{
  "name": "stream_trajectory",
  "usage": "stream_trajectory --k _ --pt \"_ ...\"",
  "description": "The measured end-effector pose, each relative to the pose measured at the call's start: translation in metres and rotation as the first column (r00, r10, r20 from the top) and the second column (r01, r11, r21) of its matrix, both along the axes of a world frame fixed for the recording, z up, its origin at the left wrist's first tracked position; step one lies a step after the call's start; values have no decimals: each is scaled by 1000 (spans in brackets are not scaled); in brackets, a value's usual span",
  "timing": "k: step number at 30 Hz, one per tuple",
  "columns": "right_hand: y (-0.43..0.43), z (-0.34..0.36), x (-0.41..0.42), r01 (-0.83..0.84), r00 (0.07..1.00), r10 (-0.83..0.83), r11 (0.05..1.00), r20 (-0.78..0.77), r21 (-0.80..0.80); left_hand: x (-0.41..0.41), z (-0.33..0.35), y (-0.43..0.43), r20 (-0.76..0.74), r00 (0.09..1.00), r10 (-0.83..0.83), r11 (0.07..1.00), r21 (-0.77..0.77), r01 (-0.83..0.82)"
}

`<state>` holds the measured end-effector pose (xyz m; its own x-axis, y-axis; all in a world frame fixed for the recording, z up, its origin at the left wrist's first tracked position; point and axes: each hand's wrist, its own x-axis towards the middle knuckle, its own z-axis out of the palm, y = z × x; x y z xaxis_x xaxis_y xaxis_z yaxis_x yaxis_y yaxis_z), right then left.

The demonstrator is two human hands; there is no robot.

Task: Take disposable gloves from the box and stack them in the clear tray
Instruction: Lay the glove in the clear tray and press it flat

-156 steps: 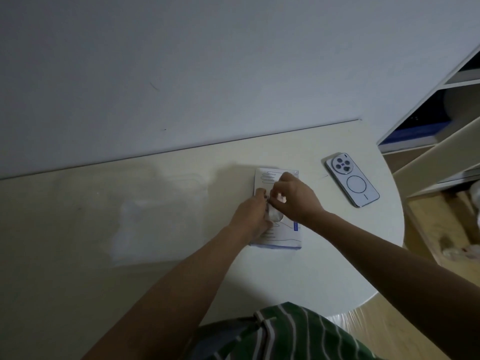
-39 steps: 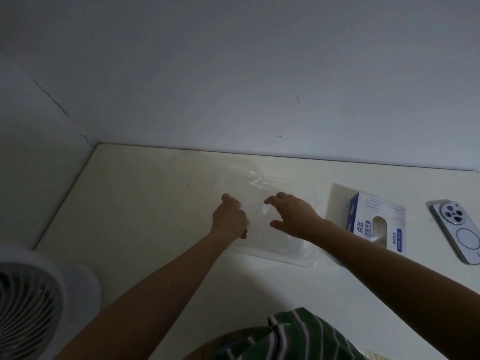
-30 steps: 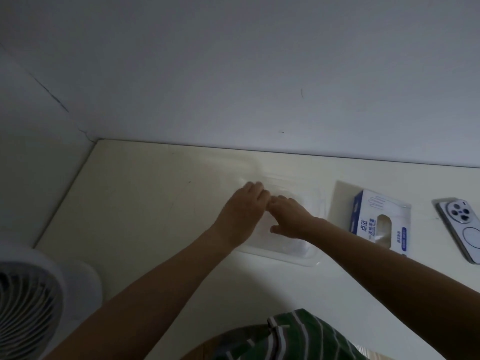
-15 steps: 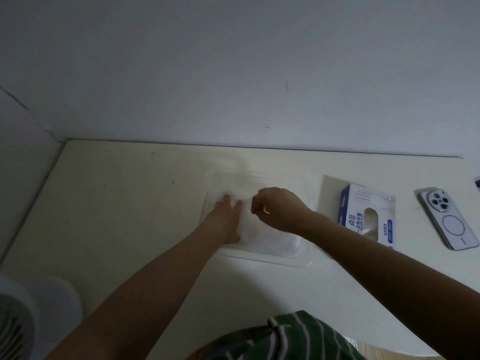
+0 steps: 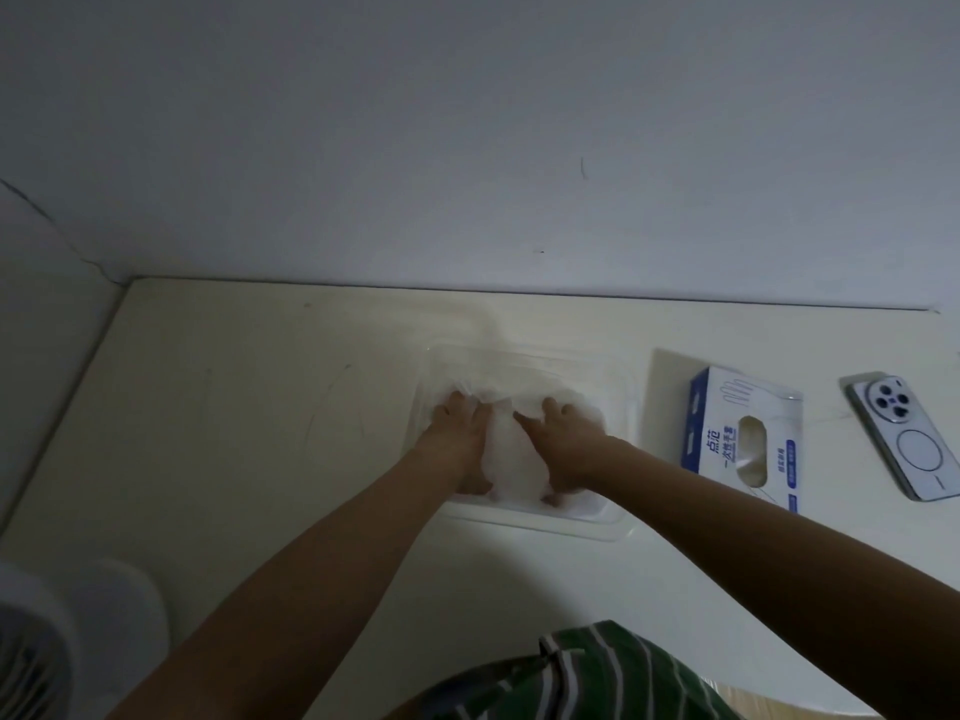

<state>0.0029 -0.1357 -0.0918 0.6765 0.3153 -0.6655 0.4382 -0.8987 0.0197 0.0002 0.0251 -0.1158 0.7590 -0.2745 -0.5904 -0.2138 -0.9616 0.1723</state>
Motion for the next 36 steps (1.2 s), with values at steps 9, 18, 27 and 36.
stream_trajectory --k 9,18,27,36 --pt "4 -24 -10 6 992 -6 1000 125 1 -4 -5 -6 62 998 -29 995 99 23" --pt "-11 29 -5 63 994 -87 959 73 275 -7 37 -11 127 992 -5 998 66 -4" --pt "-118 86 0 298 812 -553 665 184 685 -5 97 -100 438 892 116 939 -341 46" --pt "-225 26 -54 624 690 -715 667 113 407 -16 68 -231 121 988 -93 863 -485 141"
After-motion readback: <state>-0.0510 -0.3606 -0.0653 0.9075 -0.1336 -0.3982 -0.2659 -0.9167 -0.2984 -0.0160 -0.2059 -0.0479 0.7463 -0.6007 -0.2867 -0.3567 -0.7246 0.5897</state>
